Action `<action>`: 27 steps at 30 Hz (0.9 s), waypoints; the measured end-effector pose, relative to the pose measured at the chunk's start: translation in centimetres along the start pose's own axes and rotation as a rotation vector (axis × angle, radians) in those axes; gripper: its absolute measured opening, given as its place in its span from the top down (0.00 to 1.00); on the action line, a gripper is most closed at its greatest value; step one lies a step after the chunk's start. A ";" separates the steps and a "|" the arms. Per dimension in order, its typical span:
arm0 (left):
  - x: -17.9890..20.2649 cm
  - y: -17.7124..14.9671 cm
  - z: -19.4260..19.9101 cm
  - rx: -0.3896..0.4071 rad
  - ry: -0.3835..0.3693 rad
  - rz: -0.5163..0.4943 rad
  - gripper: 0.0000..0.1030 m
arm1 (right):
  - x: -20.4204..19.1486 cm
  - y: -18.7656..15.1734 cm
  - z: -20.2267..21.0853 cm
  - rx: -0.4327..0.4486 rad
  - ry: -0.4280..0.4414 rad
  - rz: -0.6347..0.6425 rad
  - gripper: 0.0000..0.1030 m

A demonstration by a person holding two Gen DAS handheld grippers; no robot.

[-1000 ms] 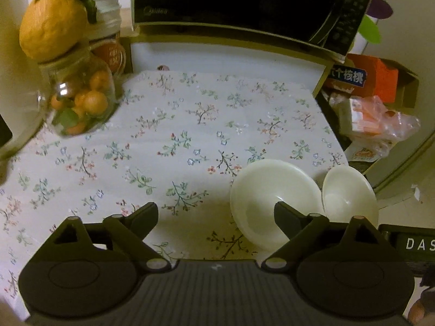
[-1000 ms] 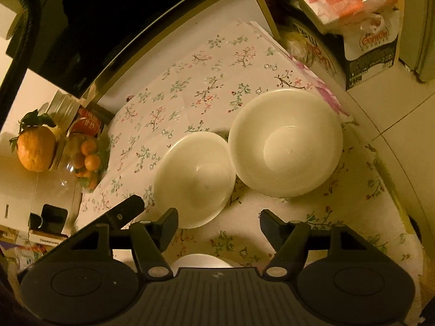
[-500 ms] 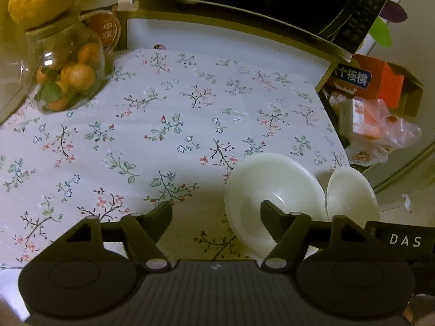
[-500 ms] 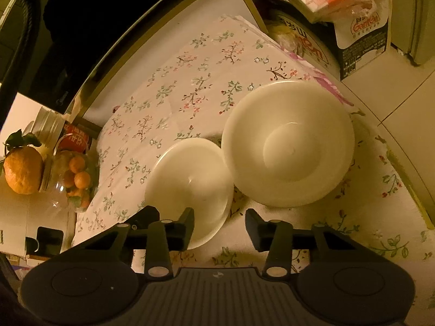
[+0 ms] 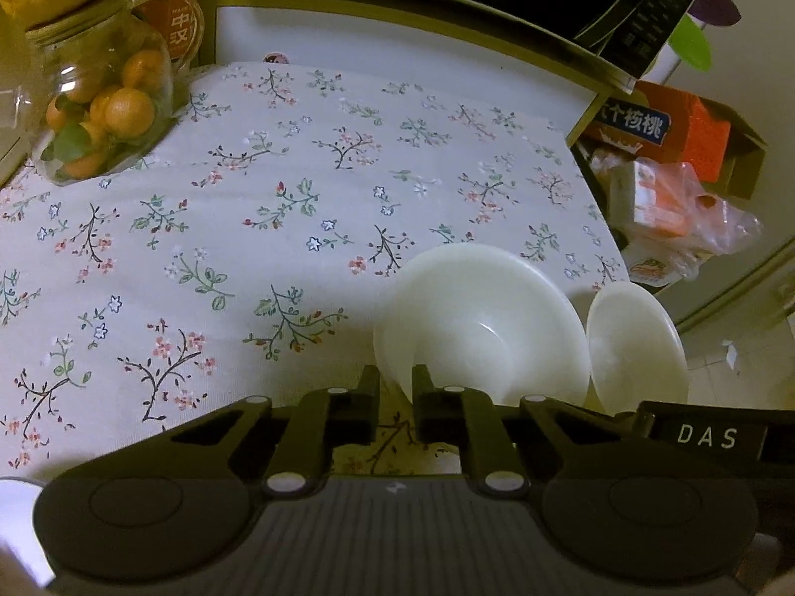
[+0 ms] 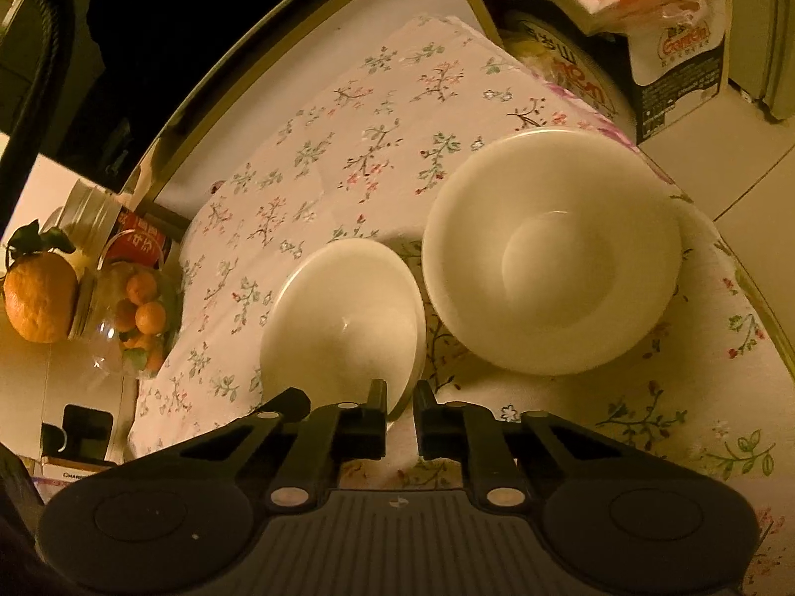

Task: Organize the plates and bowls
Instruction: 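Lift the cream bowl off the table with both grippers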

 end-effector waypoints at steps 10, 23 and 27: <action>0.2 -0.2 0.8 0.011 0.018 -0.011 0.89 | -0.3 0.0 0.1 0.003 -0.002 0.021 0.91; 0.7 -0.7 2.8 0.042 0.021 -0.010 0.90 | -1.1 -0.4 1.0 0.015 -0.012 0.064 0.90; 0.8 -0.9 3.4 0.051 0.019 -0.008 0.90 | -1.5 -0.6 1.3 0.020 -0.027 0.090 0.90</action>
Point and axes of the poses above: each gripper's, at about its wrist camera, not at the fingertips, and z roughly against the way its jaws point, x to its right, y to its top, the point moved 3 cm from there along -z, roughly the way its jaws point, and after that the axes turned 6 degrees about -x, right-handed, at the moved point
